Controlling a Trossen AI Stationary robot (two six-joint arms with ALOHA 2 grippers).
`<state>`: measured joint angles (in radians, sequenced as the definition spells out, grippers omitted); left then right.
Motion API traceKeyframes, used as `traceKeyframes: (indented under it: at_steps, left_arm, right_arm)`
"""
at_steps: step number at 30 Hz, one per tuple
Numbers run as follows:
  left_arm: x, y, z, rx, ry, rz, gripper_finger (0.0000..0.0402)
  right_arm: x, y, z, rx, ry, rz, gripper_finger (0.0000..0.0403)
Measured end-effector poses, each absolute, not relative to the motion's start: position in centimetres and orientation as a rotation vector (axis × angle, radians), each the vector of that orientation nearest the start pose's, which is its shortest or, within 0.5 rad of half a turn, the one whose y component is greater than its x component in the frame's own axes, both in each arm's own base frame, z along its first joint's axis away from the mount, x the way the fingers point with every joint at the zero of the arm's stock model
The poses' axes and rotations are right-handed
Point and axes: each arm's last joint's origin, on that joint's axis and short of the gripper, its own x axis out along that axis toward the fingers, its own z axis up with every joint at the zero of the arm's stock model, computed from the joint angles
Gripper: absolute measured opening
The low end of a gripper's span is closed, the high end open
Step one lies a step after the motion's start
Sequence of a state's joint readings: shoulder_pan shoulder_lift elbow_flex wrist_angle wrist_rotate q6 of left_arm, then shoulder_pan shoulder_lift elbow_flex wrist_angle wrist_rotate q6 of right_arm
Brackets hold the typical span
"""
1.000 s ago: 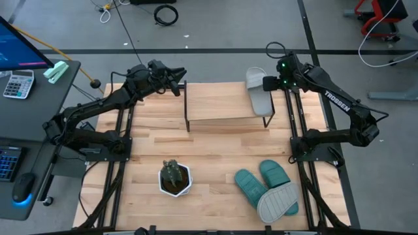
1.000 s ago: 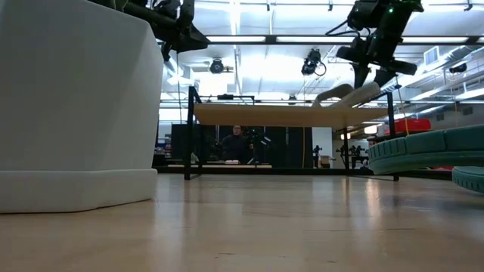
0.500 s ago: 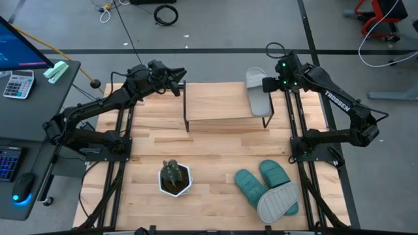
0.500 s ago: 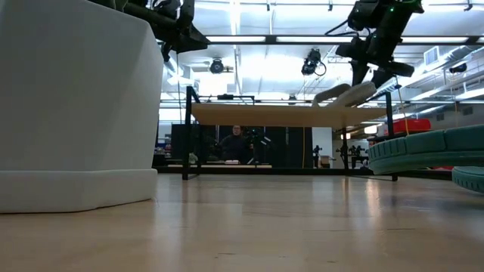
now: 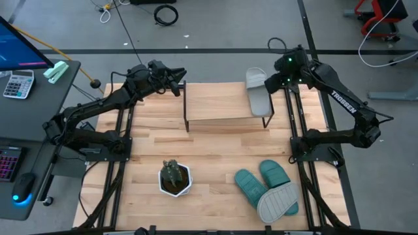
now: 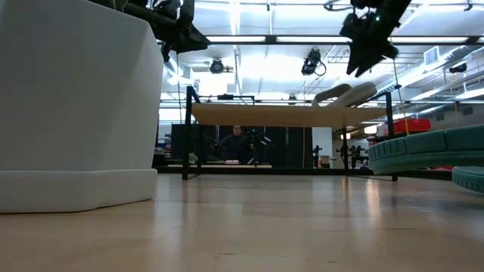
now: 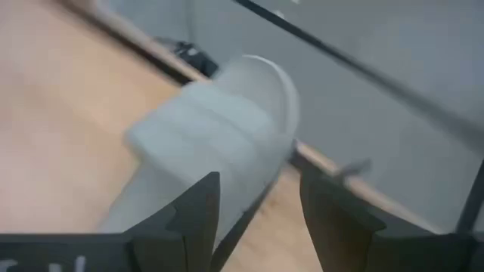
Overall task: Pick and place slides into the shelf
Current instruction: Put the top gray slide on the shelf
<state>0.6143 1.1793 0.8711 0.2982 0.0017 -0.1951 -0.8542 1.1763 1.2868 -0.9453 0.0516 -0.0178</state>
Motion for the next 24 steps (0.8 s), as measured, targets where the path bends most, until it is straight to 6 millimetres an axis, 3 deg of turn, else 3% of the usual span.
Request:
traceKeyframes:
  at_steps: [5, 9, 16, 24]
  left_arm:
    - [21.9, 15.4, 32.9, -0.193, -0.046, 0.612, 0.0083]
    - [21.9, 15.4, 32.9, -0.193, -0.044, 0.612, 0.0086]
    - [21.9, 15.4, 32.8, -0.196, -0.036, 0.613, 0.009]
    - [21.9, 15.4, 32.8, -0.197, -0.034, 0.614, 0.0083]
  right_arm:
    - [15.9, -15.5, 35.9, -0.013, 0.933, -0.606, 0.019]
    - [16.7, -14.9, 35.8, -0.172, 1.002, -0.574, 0.019]
    - [17.3, -14.5, 35.7, -0.384, 1.065, -0.44, 0.02]
    - [19.2, -14.8, 34.3, -0.43, 1.118, -0.359, 0.0262]
